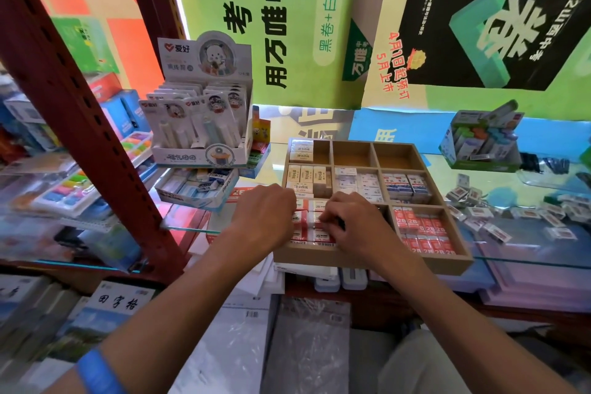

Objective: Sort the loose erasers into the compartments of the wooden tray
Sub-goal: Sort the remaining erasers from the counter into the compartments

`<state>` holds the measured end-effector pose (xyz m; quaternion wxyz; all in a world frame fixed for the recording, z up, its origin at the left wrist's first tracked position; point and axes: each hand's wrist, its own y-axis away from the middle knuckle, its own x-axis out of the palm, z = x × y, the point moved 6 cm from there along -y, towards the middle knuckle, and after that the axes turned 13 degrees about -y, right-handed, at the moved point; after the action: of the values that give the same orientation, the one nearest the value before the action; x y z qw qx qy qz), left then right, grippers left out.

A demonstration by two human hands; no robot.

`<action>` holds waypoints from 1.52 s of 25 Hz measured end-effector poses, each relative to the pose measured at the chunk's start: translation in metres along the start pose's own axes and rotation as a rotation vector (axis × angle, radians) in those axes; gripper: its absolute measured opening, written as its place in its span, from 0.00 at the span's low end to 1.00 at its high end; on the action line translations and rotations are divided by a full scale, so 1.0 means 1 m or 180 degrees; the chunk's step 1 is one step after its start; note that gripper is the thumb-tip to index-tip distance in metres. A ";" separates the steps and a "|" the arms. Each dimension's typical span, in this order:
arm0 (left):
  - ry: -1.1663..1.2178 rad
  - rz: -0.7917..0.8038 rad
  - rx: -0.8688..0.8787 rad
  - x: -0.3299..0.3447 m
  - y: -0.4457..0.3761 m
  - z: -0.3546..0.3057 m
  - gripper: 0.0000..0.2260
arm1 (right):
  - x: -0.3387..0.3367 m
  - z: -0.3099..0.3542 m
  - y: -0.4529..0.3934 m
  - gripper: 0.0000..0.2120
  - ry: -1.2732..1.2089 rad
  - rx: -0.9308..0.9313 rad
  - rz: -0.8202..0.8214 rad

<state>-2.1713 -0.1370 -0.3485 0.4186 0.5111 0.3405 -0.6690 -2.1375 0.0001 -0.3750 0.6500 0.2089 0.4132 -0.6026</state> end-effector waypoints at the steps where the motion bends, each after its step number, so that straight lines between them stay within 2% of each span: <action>1: -0.0083 -0.0064 0.0056 -0.001 0.000 -0.001 0.14 | 0.000 -0.001 0.001 0.07 -0.0012 0.0020 -0.0030; 5: 0.0210 -0.0262 0.0544 0.003 0.006 -0.004 0.18 | 0.000 0.002 0.003 0.03 0.0061 0.0011 -0.0074; 10: 0.0235 -0.0231 0.0529 0.004 -0.001 -0.002 0.18 | 0.000 0.006 0.004 0.03 0.0222 -0.0112 0.0001; 15: 0.0248 -0.0190 0.0660 0.003 0.000 -0.003 0.17 | 0.002 0.014 0.009 0.07 0.0473 -0.0367 0.0056; 18: 0.0385 -0.0271 0.0537 0.004 0.005 -0.003 0.18 | 0.002 0.008 0.003 0.04 0.0266 -0.0183 0.0091; 22: 0.0786 -0.0197 0.0275 0.009 0.008 0.001 0.18 | 0.003 0.001 -0.001 0.11 -0.0111 -0.0020 0.0301; 26: 0.1103 -0.0120 0.0094 0.011 0.006 0.007 0.18 | -0.006 -0.005 0.001 0.09 -0.0764 0.0120 0.0335; 31: 0.0755 -0.0264 0.0013 0.009 0.007 -0.001 0.16 | -0.002 -0.009 -0.003 0.06 -0.0405 0.0028 0.0374; 35: 0.0891 -0.0186 -0.0161 0.013 0.006 0.008 0.14 | 0.000 -0.007 -0.001 0.05 -0.0566 0.0011 -0.0036; 38: 0.0974 -0.0191 -0.0150 0.013 0.006 0.007 0.14 | -0.002 -0.006 -0.003 0.04 -0.0530 -0.0009 -0.0076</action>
<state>-2.1706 -0.1482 -0.3600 0.3535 0.5867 0.4311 -0.5874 -2.1414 0.0056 -0.3760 0.6752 0.1522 0.3611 -0.6250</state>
